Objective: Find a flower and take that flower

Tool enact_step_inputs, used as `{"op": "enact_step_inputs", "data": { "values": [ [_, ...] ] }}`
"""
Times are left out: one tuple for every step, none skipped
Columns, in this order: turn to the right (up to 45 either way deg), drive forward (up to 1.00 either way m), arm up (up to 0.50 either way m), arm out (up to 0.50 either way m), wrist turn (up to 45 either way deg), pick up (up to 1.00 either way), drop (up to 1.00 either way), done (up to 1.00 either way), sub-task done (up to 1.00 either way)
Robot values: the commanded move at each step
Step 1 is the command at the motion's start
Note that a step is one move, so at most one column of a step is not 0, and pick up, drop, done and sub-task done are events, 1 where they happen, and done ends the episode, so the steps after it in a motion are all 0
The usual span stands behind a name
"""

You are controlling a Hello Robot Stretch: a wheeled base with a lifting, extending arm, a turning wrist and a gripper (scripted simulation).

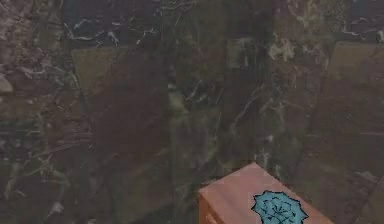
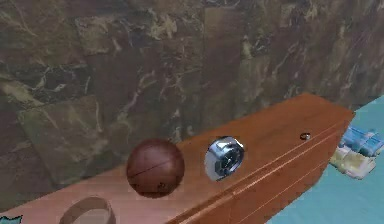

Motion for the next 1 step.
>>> {"op": "enact_step_inputs", "data": {
  "values": [
    [-45.0,0.0,0.0,0.0,0.0,0.0,0.0,0.0,0.0]
  ]
}}
